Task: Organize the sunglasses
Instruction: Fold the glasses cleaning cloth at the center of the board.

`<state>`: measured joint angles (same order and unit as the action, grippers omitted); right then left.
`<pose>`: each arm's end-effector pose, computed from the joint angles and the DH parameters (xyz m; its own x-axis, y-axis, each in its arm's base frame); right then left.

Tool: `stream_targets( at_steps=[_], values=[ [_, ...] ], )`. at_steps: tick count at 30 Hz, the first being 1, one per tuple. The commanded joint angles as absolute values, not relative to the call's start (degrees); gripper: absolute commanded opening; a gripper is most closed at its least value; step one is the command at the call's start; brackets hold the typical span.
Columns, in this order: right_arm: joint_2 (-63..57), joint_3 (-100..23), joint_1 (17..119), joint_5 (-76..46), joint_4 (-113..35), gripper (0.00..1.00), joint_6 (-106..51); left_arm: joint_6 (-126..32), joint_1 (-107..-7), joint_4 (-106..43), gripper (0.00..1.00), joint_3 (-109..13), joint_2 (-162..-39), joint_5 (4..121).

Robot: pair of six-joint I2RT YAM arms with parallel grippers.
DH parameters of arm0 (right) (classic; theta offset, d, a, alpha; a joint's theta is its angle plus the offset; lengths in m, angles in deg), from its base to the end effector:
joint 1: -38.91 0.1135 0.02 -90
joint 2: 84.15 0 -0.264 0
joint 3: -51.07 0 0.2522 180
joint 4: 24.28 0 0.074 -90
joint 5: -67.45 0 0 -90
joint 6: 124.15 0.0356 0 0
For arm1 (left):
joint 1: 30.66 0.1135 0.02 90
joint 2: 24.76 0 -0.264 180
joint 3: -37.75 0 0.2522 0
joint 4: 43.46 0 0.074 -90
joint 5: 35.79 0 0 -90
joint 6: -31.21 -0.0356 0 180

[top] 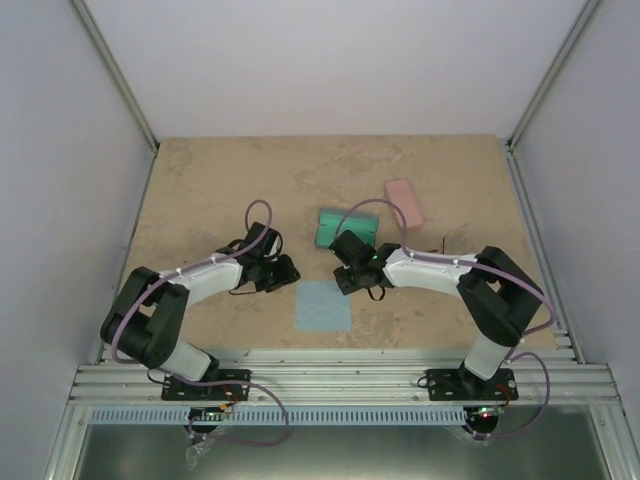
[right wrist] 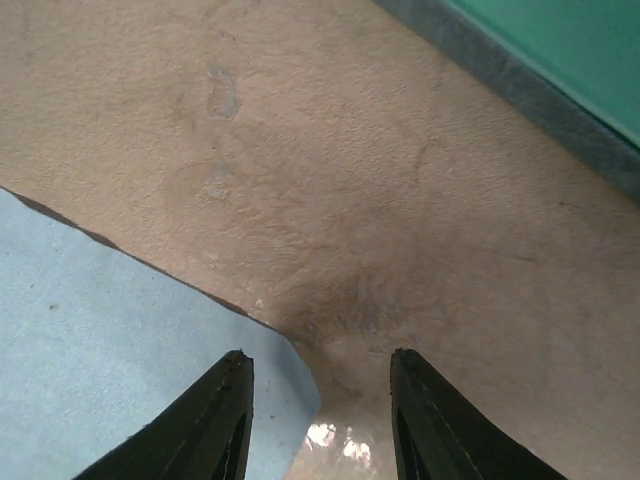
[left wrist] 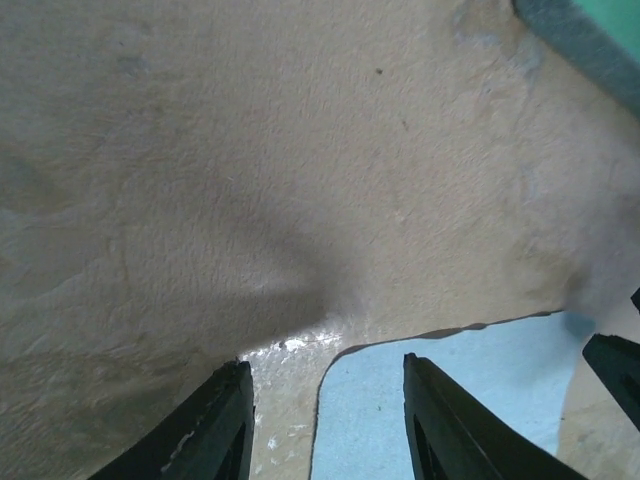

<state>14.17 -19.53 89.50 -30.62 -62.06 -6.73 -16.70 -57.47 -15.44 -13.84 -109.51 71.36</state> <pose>0.2113 0.2493 0.1580 -0.8481 -0.3139 -0.4269 -0.3802 0.9217 0.0776 0.2265 -0.1262 0.1438 -0.9542 -0.2354 -0.1846 -0.1102 0.8502 -0.5148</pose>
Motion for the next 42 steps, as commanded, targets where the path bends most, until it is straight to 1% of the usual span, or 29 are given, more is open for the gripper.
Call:
stream_targets(
  at_steps=[1, 4, 8, 13, 16, 20, 24, 28, 33, 34, 42],
  values=[
    [16.27, -20.59, 89.20, -29.83, -60.50, 0.39, -6.91, -19.85, -59.00, -11.62, 0.43, -16.35, -112.01, 70.58],
    [16.55, -19.90, 89.18, -29.81, -60.35, 0.36, -6.90, -20.28, -59.93, -11.68, 0.42, -16.94, -113.61, 71.33],
    [16.66, -19.19, 89.19, -29.52, -60.53, 0.33, -7.28, -20.83, -61.15, -11.46, 0.38, -17.81, -115.71, 72.55],
    [16.15, -18.21, 89.23, -27.78, -60.97, 0.34, -7.77, -21.46, -61.81, -9.27, 0.31, -18.86, -116.64, 70.40],
    [16.42, -18.06, 89.19, -26.44, -60.98, 0.34, -7.99, -21.56, -62.31, -9.16, 0.28, -18.90, -117.07, 70.34],
    [16.95, -17.89, 89.18, -26.15, -60.62, 0.33, -8.02, -21.20, -62.69, -8.10, 0.27, -19.08, -117.40, 68.00],
    [17.36, -18.06, 89.18, -26.14, -60.63, 0.22, -7.92, -21.34, -62.86, -8.31, 0.24, -19.21, -117.62, 68.29],
    [17.02, -18.14, 89.19, -26.26, -60.38, 0.11, -7.91, -21.60, -63.17, -8.40, 0.15, -19.17, -117.56, 68.63],
    [16.75, -18.24, 89.19, -26.60, -59.95, 0.01, -7.90, -21.70, -63.29, -8.96, 0.03, -19.11, -117.48, 68.74],
    [16.68, -18.24, 89.20, -26.72, -59.81, 0.01, -7.87, -21.73, -63.34, -9.18, 0.00, -19.15, -117.45, 68.85],
    [15.19, -18.77, 88.16, -27.44, -58.38, 0.00, -7.91, -20.91, -63.29, -10.15, 0.00, -20.25, -115.55, 66.43]
  ],
)
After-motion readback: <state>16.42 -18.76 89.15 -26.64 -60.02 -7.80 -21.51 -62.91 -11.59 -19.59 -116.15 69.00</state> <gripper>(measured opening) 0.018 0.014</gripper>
